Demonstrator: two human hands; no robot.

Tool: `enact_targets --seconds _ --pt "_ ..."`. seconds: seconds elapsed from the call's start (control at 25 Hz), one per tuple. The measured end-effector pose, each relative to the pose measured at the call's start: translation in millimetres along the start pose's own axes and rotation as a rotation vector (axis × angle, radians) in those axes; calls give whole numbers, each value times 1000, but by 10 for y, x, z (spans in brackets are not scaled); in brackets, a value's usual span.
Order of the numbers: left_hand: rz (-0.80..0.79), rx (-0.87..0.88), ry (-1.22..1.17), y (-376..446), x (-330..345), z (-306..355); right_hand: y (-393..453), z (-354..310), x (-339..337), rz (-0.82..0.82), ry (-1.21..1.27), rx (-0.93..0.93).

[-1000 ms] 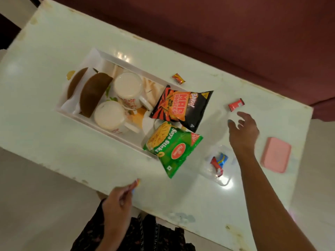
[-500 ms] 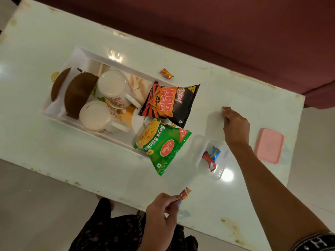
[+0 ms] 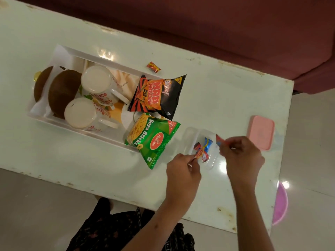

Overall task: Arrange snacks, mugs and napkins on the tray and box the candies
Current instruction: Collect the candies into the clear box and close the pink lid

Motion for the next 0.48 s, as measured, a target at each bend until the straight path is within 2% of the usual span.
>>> enact_targets --seconds 0.16,0.36,0.48 --pt "-56 -31 163 42 222 55 -302 132 187 -63 3 -11" --pt "-90 -63 136 -67 169 4 -298 142 209 -105 -38 -28" --pt "-67 -15 71 -64 -18 75 -219 47 174 -99 -5 -32"
Point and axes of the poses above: each hand's wrist, its own y-axis towards the middle knuckle, its own x-axis out of the palm, z = x × y, the point moved 10 cm from there along y, towards the middle knuckle, and after that the axes turned 5 degrees about y, right-handed, at the moved point
